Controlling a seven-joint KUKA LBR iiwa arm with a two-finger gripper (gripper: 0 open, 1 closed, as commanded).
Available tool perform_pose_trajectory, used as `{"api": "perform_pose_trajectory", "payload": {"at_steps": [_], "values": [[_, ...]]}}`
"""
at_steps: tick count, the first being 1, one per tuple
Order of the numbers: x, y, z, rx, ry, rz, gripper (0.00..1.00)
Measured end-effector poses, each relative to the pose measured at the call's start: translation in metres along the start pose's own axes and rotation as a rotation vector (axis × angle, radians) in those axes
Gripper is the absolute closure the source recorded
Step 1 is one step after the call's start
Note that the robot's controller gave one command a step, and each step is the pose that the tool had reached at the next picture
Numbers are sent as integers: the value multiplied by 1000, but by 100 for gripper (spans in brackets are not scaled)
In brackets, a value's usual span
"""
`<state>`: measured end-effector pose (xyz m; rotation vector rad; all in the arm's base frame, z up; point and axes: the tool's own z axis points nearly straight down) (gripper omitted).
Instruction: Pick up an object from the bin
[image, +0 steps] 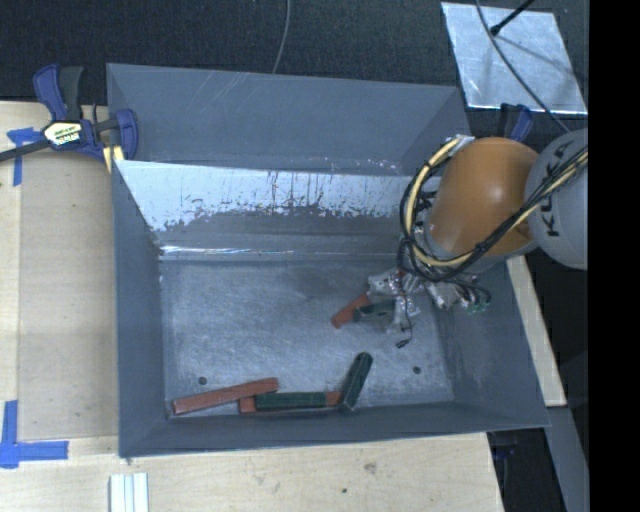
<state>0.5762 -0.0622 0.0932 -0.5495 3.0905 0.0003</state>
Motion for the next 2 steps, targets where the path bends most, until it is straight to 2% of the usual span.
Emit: {"api": "perform_pose_trajectory", "payload": {"at_steps": [1,2], "values": [[0,0,0,0,0,0,100],[-34,19,-129,1,-4,87,100]]}}
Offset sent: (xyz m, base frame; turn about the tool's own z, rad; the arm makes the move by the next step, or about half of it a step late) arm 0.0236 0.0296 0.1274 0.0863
